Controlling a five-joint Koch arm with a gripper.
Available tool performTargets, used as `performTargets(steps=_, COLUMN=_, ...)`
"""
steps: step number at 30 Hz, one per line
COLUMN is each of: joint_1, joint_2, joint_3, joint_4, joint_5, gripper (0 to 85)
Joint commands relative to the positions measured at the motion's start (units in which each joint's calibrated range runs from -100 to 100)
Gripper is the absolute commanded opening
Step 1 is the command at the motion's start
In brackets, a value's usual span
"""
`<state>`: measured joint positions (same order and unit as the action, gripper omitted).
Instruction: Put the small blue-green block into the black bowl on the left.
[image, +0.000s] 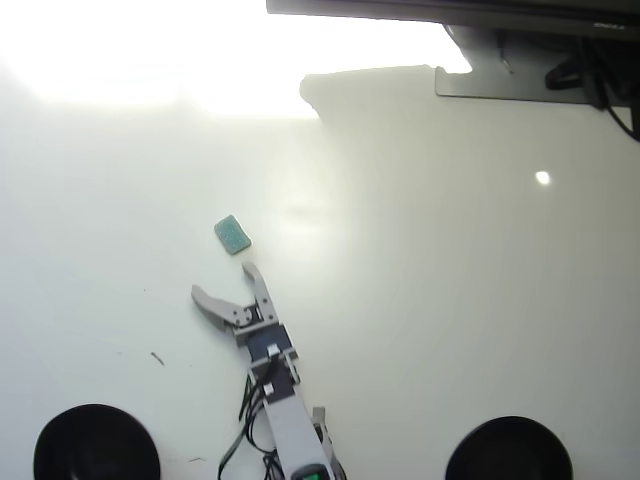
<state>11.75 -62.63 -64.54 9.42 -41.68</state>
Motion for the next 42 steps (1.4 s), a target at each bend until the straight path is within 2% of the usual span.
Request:
performTargets(steps=1, joint_1=-0.5, joint_2=3.5, joint_3=7.0, joint_4=3.6, joint_5=-0.5, gripper=46.3)
performTargets(steps=11, joint_1=-2.2, joint_2=13.2, joint_3=13.5, joint_4=4.0, joint_5=-0.7, gripper=46.3)
performTargets(steps=21, joint_1=-3.6, joint_2=22.6, joint_3=18.1, joint_4=5.3, joint_5=-3.8, gripper=46.3)
performTargets(steps=34, joint_1=-2.9, joint_2=36.8, joint_3=18.9, joint_4=9.2, joint_5=-10.2, gripper=45.9)
performTargets(steps=42, joint_1=-2.5, joint_2=45.3, joint_3=19.7, joint_4=12.3, joint_5=-11.2, gripper=43.3)
